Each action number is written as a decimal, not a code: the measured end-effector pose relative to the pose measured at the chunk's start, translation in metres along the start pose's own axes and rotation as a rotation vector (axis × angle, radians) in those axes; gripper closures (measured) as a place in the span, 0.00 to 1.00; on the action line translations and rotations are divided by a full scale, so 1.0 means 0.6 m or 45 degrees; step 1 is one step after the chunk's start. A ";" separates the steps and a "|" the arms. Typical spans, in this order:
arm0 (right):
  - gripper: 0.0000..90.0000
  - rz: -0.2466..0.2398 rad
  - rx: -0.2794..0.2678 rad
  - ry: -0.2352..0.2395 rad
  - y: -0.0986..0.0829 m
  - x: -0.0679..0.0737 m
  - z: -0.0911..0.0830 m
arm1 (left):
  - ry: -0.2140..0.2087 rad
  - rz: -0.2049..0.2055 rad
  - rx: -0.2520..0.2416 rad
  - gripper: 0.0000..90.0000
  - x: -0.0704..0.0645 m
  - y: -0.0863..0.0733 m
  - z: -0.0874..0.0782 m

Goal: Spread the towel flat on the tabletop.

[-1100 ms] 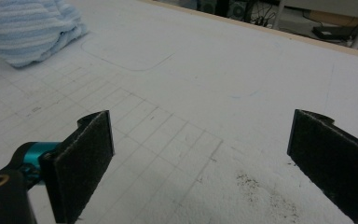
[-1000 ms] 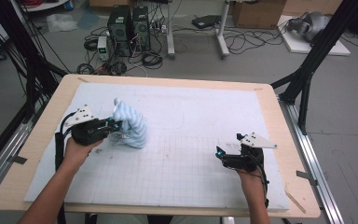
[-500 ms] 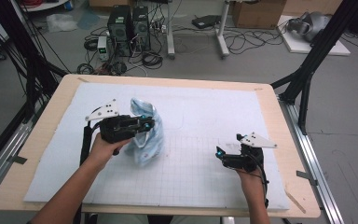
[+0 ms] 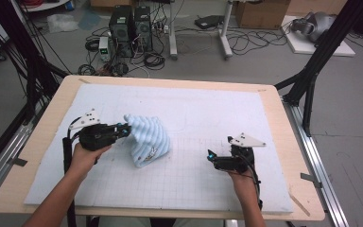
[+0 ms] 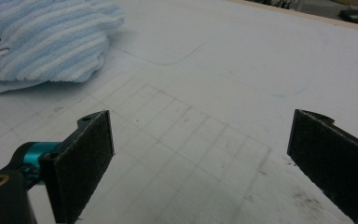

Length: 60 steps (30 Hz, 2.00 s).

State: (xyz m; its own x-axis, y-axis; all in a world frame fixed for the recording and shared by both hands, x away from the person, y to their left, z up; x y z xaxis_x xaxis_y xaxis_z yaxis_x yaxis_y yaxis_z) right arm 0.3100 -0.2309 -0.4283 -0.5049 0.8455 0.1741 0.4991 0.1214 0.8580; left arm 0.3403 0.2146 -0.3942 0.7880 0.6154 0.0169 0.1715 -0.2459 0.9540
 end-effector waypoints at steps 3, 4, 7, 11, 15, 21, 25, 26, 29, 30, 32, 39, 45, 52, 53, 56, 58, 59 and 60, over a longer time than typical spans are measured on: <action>0.07 -0.025 0.045 0.009 0.002 0.017 0.027 | 0.039 -0.025 0.018 0.91 0.012 -0.014 -0.015; 0.07 -0.021 0.065 0.021 0.003 0.022 0.036 | 0.065 -0.033 0.019 0.91 0.017 -0.019 -0.022; 0.07 -0.034 0.100 0.038 0.010 0.037 0.061 | 0.131 -0.057 0.032 0.91 0.032 -0.031 -0.043; 0.18 -0.052 0.078 0.097 0.029 0.058 0.087 | 0.218 -0.090 0.032 0.91 0.060 -0.048 -0.078; 0.26 -0.076 0.087 0.162 0.044 0.084 0.120 | 0.259 -0.101 0.040 0.91 0.070 -0.056 -0.091; 0.43 -0.138 0.165 0.267 0.052 0.126 0.184 | 0.286 -0.112 0.042 0.91 0.078 -0.061 -0.100; 0.52 -0.153 0.238 0.329 0.054 0.150 0.231 | 0.280 -0.110 0.041 0.91 0.077 -0.061 -0.097; 0.53 -0.158 0.245 0.342 0.055 0.155 0.239 | 0.278 -0.111 0.042 0.91 0.077 -0.061 -0.096; 0.55 -0.192 0.276 0.382 0.061 0.183 0.268 | 0.272 -0.110 0.044 0.91 0.076 -0.062 -0.095; 0.55 -0.190 0.275 0.398 0.063 0.189 0.273 | 0.274 -0.113 0.043 0.91 0.076 -0.062 -0.095; 0.60 -0.226 0.298 0.412 0.067 0.206 0.285 | 0.275 -0.112 0.042 0.91 0.076 -0.062 -0.095; 0.94 -0.302 0.355 0.357 0.068 0.214 0.287 | 0.259 -0.112 0.033 0.91 0.074 -0.062 -0.097; 0.95 -0.273 0.336 0.302 0.066 0.175 0.240 | 0.228 -0.106 0.027 0.91 0.068 -0.062 -0.092; 0.95 -0.219 0.274 0.176 0.054 0.098 0.151 | 0.063 -0.068 0.059 0.91 0.029 -0.056 -0.043; 0.95 -0.214 0.265 0.155 0.054 0.088 0.141 | 0.041 -0.063 0.066 0.91 0.022 -0.054 -0.035; 0.95 -0.195 0.250 0.085 0.056 0.064 0.118 | 0.010 -0.049 0.074 0.92 0.010 -0.051 -0.018; 0.95 -0.187 0.240 0.057 0.057 0.055 0.113 | 0.005 -0.053 0.071 0.93 0.008 -0.051 -0.013; 0.95 -0.153 0.219 0.008 0.061 0.038 0.106 | 0.003 -0.050 0.069 0.95 0.006 -0.051 -0.009; 0.95 -0.144 0.212 -0.026 0.062 0.031 0.106 | 0.003 -0.050 0.069 0.98 0.006 -0.051 -0.009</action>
State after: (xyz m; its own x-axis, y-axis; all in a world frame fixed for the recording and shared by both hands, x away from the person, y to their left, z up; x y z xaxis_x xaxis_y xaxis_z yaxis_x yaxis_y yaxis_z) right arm 0.3638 -0.1776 -0.4237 -0.5507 0.8318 0.0696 0.5504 0.2992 0.7795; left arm 0.3348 0.2283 -0.4217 0.7785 0.6273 -0.0196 0.2344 -0.2617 0.9363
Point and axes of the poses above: each handheld gripper's, and its own axes: z roughly forward along the jaws, y roughly out of its top, x roughly to its left, the point moved 1 cm from there along z, roughly forward along the jaws, and after that the axes turned 9 degrees about z, right-handed, at the moved point
